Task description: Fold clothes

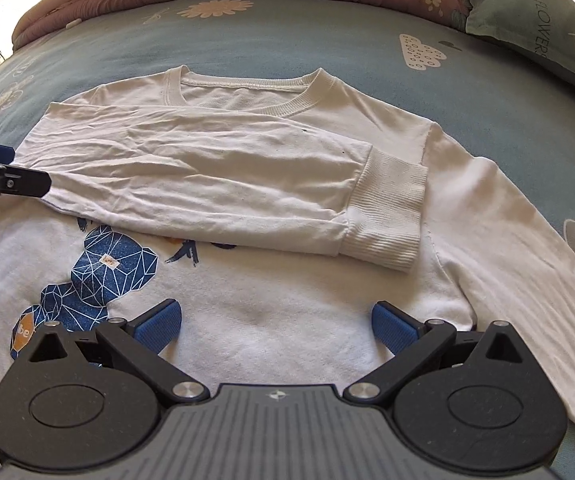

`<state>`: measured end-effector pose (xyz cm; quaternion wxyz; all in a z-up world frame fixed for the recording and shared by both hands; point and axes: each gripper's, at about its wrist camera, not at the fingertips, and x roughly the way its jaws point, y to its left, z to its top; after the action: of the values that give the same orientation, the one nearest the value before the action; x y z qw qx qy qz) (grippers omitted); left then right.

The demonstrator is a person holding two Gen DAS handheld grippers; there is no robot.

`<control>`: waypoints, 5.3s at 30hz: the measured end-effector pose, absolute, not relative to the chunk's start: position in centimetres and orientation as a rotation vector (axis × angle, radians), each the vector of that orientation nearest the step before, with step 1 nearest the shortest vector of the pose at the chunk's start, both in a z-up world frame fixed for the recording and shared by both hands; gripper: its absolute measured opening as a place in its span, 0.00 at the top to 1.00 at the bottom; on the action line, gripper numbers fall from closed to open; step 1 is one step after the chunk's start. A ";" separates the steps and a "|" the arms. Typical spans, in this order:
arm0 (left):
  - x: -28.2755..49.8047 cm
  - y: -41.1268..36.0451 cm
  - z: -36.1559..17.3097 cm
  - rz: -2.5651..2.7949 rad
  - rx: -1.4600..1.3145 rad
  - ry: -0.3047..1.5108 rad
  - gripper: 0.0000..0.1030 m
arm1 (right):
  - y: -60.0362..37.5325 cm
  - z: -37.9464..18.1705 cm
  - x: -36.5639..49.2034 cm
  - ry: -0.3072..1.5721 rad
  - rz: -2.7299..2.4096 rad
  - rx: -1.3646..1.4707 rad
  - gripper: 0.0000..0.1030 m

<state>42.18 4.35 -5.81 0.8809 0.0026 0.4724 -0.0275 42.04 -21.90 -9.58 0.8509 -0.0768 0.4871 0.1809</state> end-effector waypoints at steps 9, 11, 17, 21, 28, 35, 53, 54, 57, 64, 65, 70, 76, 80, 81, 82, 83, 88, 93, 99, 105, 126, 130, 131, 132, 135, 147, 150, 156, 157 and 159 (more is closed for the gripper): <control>37.9 3.8 -6.7 -0.048 -0.110 1.076 0.02 | -21.3 -9.9 41.9 1.014 0.329 -0.169 0.00; 37.4 3.5 -7.5 -0.049 -0.124 1.101 0.02 | -21.2 -9.9 42.0 1.015 0.314 -0.166 0.00; 36.9 3.0 -8.3 -0.044 -0.148 1.113 0.02 | -20.9 -9.9 41.7 0.997 0.294 -0.174 0.00; 36.6 2.9 -7.4 -0.065 -0.142 1.090 0.02 | -20.6 -9.1 41.4 1.017 0.294 -0.201 0.00; 36.3 2.6 -7.6 -0.067 -0.124 1.107 0.02 | -21.3 -8.1 37.3 1.023 0.376 -0.157 0.00; 36.1 2.3 -8.0 -0.063 -0.108 1.127 0.02 | -24.3 -8.3 36.1 1.031 0.369 -0.062 0.00; 39.5 -3.8 -8.6 -0.190 -0.041 1.137 0.02 | -46.3 -9.9 38.9 0.907 -0.137 0.247 0.00; 39.7 -4.0 -8.6 -0.192 -0.038 1.141 0.02 | -46.9 -9.7 38.4 0.906 -0.156 0.251 0.00; 40.2 -4.6 -8.0 -0.205 -0.027 1.133 0.02 | -48.8 -9.2 36.8 0.902 -0.214 0.264 0.00; 41.5 -7.1 -7.5 -0.258 0.000 1.121 0.02 | -51.9 -9.0 38.1 0.841 -0.240 0.316 0.00; 41.6 -7.5 -7.5 -0.266 0.003 1.122 0.02 | -52.4 -9.4 38.2 0.854 -0.243 0.328 0.00; 41.7 -8.7 -7.7 -0.298 0.013 1.134 0.02 | -54.2 -9.0 35.5 0.863 -0.296 0.274 0.00; 41.9 -10.6 -7.6 -0.349 0.031 1.143 0.02 | -54.7 -7.5 31.7 0.823 -0.303 0.337 0.00; 42.3 -11.9 -7.3 -0.394 0.058 1.139 0.02 | -54.8 -8.8 30.6 0.807 -0.302 0.445 0.00; 42.4 -12.3 -7.3 -0.405 0.066 1.142 0.02 | -54.8 -9.1 30.5 0.797 -0.303 0.460 0.00; 42.5 -12.6 -7.3 -0.413 0.073 1.144 0.02 | -54.8 -9.4 30.5 0.786 -0.304 0.472 0.00; 42.5 -12.8 -7.3 -0.421 0.079 1.147 0.02 | -54.8 -9.6 30.4 0.775 -0.306 0.483 0.00; 42.7 -14.4 -7.2 -0.463 0.111 1.154 0.02 | -55.0 -10.5 30.1 0.697 -0.305 0.486 0.00; 43.1 -16.0 -7.1 -0.502 0.125 1.152 0.02 | -55.6 -10.9 30.4 0.631 -0.320 0.525 0.00; 43.4 -17.4 -6.8 -0.533 0.127 1.145 0.02 | -57.2 -11.1 31.7 0.575 -0.325 0.586 0.00; 43.7 -18.1 -6.7 -0.544 0.121 1.145 0.02 | -59.2 -11.5 31.8 0.465 -0.389 0.833 0.00; 44.0 -18.5 -6.6 -0.534 0.071 1.133 0.02 | -58.0 -12.2 34.7 0.390 -0.393 0.869 0.00; 43.9 -17.7 -6.7 -0.511 0.072 1.136 0.02 | -59.3 -11.8 36.1 0.376 -0.370 0.925 0.00; 43.8 -17.5 -6.7 -0.505 0.062 1.137 0.02 | -59.3 -11.5 35.8 0.368 -0.358 0.951 0.00; 43.8 -17.3 -6.7 -0.501 0.055 1.138 0.02 | -59.4 -11.2 35.6 0.359 -0.346 0.976 0.00; 43.7 -17.1 -6.6 -0.499 0.055 1.135 0.02 | -58.6 -9.4 34.9 0.302 -0.326 0.988 0.00; 42.9 -14.9 -6.2 -0.507 0.171 1.113 0.02 | -53.2 -5.1 38.0 0.365 -0.149 0.796 0.00; 42.8 -13.9 -6.2 -0.557 0.207 1.154 0.02 | -51.7 -4.6 38.9 0.390 -0.129 0.770 0.00; 41.7 -11.5 -6.1 -0.673 0.286 1.185 0.02 | -47.8 -3.4 41.2 0.441 -0.074 0.711 0.00; 41.4 -11.1 -6.1 -0.685 0.309 1.179 0.02 | -47.1 -3.2 41.6 0.449 -0.065 0.704 0.00; 41.0 -10.2 -6.0 -0.702 0.358 1.164 0.02 | -45.6 -2.9 42.4 0.463 -0.048 0.692 0.00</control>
<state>40.98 -10.19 -6.03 0.7630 0.1645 0.5353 -0.3230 42.39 -45.64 -2.90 0.9144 0.3359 0.2247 -0.0235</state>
